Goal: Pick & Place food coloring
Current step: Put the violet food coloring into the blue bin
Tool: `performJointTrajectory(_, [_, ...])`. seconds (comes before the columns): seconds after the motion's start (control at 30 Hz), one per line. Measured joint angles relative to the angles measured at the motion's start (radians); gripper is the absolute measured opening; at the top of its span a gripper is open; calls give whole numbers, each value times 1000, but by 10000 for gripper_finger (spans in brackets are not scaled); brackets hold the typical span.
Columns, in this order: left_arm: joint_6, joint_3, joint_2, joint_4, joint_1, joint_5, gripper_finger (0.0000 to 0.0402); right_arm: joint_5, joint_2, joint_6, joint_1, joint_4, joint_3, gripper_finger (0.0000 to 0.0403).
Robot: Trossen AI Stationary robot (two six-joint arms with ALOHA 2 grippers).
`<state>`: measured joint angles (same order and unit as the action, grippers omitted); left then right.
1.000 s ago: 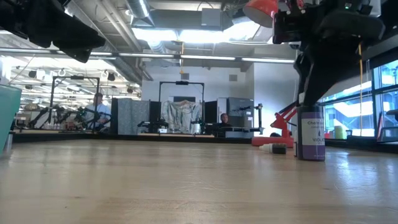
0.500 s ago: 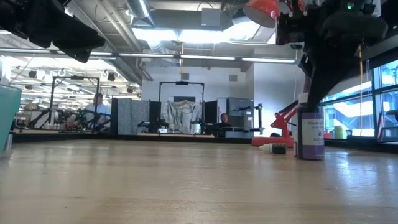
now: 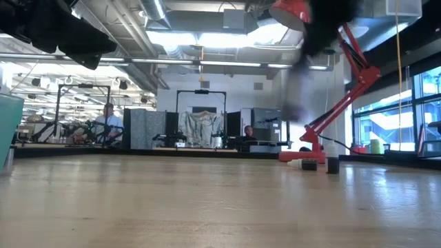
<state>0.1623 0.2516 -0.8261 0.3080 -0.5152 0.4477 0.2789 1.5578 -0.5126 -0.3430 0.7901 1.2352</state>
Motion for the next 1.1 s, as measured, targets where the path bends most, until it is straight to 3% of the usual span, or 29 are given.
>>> performJointTrajectory(0.3, [0, 0, 0, 1, 0, 3, 82, 5, 118, 320, 86, 11, 383, 120])
performJointTrajectory(0.6, [35, 0, 0, 2, 0, 1, 86, -158, 431, 472, 148, 173, 789, 120])
performJointTrajectory(0.9, [37, 0, 0, 2, 0, -3, 84, -212, 625, 491, 150, 157, 833, 120])
performJointTrajectory(1.1, [37, 0, 0, 2, 0, -4, 83, -314, 692, 491, 152, 120, 833, 120])
